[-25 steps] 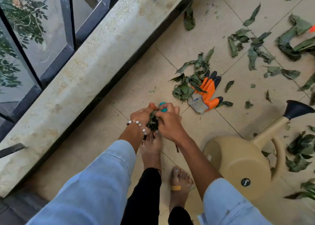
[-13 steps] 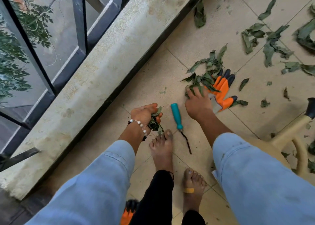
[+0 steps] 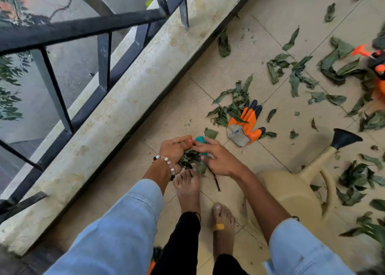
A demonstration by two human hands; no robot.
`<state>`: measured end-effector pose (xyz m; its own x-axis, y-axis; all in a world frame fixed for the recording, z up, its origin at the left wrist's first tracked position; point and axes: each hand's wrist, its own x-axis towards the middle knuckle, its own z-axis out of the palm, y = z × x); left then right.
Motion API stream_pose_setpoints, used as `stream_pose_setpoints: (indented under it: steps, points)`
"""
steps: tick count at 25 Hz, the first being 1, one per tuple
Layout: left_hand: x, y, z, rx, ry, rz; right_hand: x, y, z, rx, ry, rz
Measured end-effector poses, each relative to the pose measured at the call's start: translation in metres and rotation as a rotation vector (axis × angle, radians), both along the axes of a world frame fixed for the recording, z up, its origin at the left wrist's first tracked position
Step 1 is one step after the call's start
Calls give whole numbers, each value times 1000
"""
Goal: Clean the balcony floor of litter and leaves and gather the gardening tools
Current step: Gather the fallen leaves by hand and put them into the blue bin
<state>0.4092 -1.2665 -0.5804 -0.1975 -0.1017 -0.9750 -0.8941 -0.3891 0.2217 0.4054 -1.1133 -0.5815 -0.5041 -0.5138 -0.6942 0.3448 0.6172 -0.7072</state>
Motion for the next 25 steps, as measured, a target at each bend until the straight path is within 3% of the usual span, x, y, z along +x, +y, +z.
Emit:
stream_pose_setpoints:
  steps: [2, 4, 6, 9, 11, 15, 17, 21, 25]
  points:
    - [-4, -1, 4, -23, -16, 11, -27, 20, 0, 14, -17, -123]
    - [-10, 0, 4, -77, -51, 6, -55, 35, -13, 203, 145, -206]
    - [-15, 1, -4, -110, -84, 18, -74, 36, -34, 475, 331, 142]
    - [-16, 6, -21, -128, -108, 40, -88, 28, -65, 676, 287, 518]
    - [-15, 8, -35, -144, -113, 23, -89, 21, -78, 692, 336, 506]
    - [-9, 6, -42, -163, -121, 29, -70, 13, -81, 489, 558, 108]
    - [-7, 6, -42, -180, -118, 36, -52, 15, -83, 441, 473, 216]
    - [4, 11, -60, -213, -106, 8, -25, 19, -102, 539, 278, 540]
    - [11, 12, -74, -225, -78, -21, -25, 15, -118, 562, 501, 721]
